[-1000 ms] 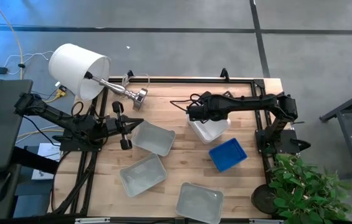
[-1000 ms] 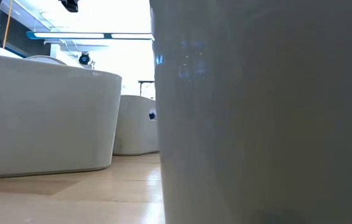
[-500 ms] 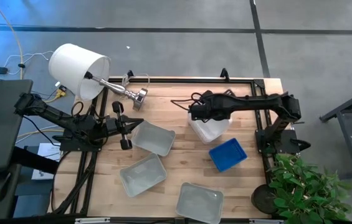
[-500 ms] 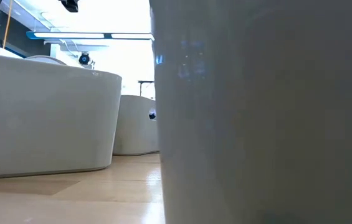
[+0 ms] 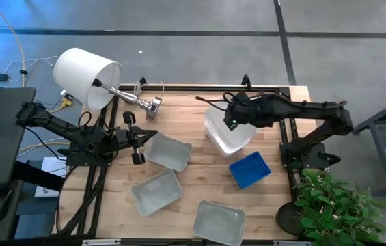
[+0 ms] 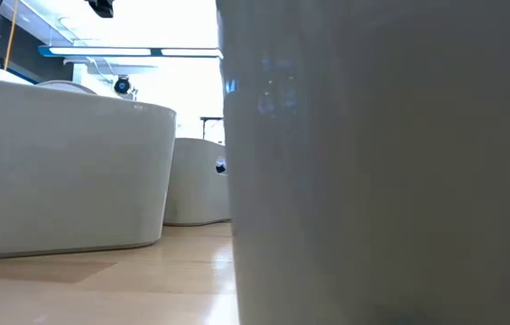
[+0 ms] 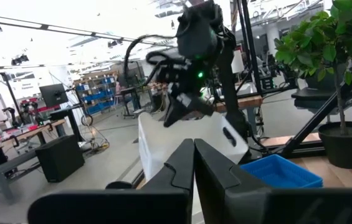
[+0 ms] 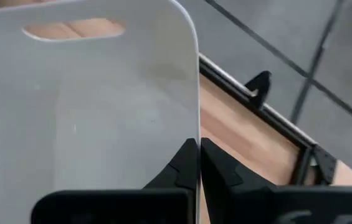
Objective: Stack baskets by color
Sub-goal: Stack the top white bin on top of the white bin
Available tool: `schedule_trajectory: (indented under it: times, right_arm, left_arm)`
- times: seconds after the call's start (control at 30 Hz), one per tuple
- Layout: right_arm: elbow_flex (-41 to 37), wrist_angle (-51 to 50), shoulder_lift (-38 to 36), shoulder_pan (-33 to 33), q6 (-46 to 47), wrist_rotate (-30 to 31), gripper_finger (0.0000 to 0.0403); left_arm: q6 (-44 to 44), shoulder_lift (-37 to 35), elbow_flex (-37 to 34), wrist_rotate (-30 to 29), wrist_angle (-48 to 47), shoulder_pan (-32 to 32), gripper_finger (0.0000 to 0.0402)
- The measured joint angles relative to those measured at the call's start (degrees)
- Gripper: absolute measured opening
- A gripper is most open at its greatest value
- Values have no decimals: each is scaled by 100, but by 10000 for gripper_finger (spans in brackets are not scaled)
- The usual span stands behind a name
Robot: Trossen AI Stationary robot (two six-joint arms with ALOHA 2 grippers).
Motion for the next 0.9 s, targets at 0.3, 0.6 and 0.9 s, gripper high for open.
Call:
schedule_trajectory:
  times: [0.3, 0.6, 0.9]
  right_arm:
    - [-1615, 1665, -1173, -55, -412, -1069, 0]
    - [-2648, 2697, -2371, -981, -586, -1909, 0]
    - [-3128, 3362, -2285, -1551, -597, -2508, 0]
  left_arm:
    - [-20, 0, 0, 0, -2, 0, 0]
    - [-19, 0, 0, 1, 42, 0, 0]
    - [-116, 0, 0, 20, 41, 0, 0]
